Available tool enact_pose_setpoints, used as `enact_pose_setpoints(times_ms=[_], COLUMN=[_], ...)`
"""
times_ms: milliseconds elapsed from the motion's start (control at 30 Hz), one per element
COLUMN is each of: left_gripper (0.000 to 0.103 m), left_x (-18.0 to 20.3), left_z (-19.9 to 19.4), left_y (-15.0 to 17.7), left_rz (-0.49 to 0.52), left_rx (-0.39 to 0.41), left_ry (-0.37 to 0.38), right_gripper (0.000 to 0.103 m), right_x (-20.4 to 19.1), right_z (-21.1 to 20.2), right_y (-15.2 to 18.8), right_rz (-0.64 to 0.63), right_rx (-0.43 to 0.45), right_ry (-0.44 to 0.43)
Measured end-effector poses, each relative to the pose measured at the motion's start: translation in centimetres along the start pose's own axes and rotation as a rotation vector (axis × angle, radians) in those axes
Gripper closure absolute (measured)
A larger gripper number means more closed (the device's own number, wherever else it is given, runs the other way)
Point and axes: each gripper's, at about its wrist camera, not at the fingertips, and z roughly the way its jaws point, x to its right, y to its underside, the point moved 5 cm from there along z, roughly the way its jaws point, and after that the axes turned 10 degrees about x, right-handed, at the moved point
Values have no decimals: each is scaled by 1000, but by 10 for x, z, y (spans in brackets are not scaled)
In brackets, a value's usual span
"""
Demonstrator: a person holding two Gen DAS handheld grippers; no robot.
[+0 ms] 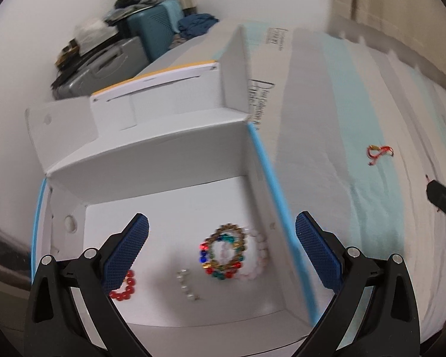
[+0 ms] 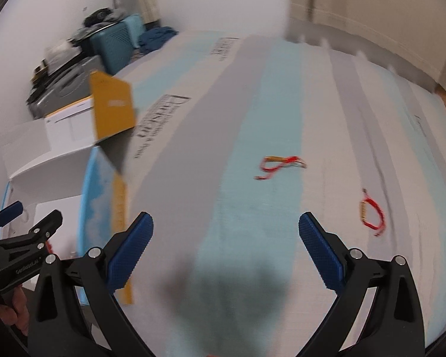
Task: Organize jewelry
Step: 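Move both open grippers back over the two red cord bracelets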
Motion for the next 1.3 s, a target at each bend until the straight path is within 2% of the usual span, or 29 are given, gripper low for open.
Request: enact_pose_setpoints(times_ms=[600,733,867,1067,1300], left_gripper=[6,6,6,6,6], left_x=[107,138,160,208,246], left_z=[11,14,18,33,68], left_y=[-19,-24,-33,-46,-58], left_rz=[113,159,132,182,195], left_rx=[21,39,29,17,0], left_ry=[85,123,178,234,247], right_gripper=[9,9,9,9,9], right_x=[146,173,192,214,238], right_z=[-6,-4,3,23,48], right_y=[23,23,22,24,17], right_rz=[123,160,183,212,202], right_rx=[-19,-29,-52,-97,-118], right_ry=[203,237,249,248,276])
